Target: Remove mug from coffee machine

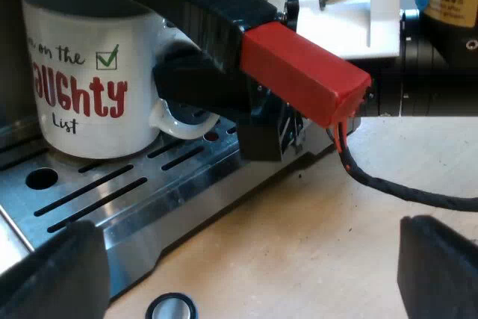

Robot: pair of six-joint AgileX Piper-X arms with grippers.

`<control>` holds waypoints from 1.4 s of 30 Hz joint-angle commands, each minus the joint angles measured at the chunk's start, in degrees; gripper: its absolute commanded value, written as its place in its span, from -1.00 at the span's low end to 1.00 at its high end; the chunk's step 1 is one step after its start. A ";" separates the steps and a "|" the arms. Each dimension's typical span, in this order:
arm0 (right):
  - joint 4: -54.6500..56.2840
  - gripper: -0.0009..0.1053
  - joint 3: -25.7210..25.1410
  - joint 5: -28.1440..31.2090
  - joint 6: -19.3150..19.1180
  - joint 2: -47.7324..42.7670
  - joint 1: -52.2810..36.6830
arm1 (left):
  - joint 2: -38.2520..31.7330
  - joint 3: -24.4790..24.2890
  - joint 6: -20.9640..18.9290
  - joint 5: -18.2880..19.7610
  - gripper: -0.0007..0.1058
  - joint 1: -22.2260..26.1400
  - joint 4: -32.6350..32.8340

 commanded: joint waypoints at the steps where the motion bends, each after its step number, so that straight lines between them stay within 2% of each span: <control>1: 0.39 -0.98 -0.63 0.00 -0.29 -0.44 0.39 | -0.02 -0.13 -0.08 0.21 0.51 -0.28 -0.70; 4: 1.50 -0.98 -0.63 1.34 -1.42 -1.03 1.13 | -0.02 -0.13 -0.08 0.21 0.51 -0.28 -0.70; 5: 6.09 -0.98 -0.63 4.75 -4.47 -2.69 3.26 | -0.02 -0.13 -0.08 0.21 0.51 -0.28 -0.70; 14: 13.42 -0.98 -0.49 12.89 -4.47 -6.20 8.26 | -0.02 -0.13 -0.08 0.21 0.51 -0.28 -0.70; 17: 13.76 -0.98 0.40 13.50 -3.90 -7.62 8.74 | -0.02 -0.34 -0.08 1.04 0.51 -0.28 -0.70; 20: 13.86 -0.98 2.28 13.50 -1.29 -9.82 8.74 | -0.02 -1.37 -0.08 1.64 0.51 -0.28 -0.70; 25: 16.02 -0.98 4.94 14.00 -1.22 -13.59 10.28 | -0.02 -2.33 -0.08 1.64 0.51 -0.28 -0.23; 29: 21.56 -0.98 6.84 19.82 -1.08 -18.15 13.12 | -0.02 -2.32 -0.08 3.08 0.51 -0.28 -0.23; 33: 24.29 -0.98 7.72 20.54 -0.94 -21.03 14.33 | -0.17 -2.46 -0.08 3.30 0.51 -0.28 -0.23; 36: 28.52 -0.98 8.38 22.24 1.12 -24.59 15.10 | -1.23 -2.90 -0.08 3.69 0.51 -0.28 1.69; 42: 34.93 -0.98 8.37 22.25 1.16 -30.20 15.41 | -2.26 -3.53 -0.08 3.69 0.51 -0.28 2.92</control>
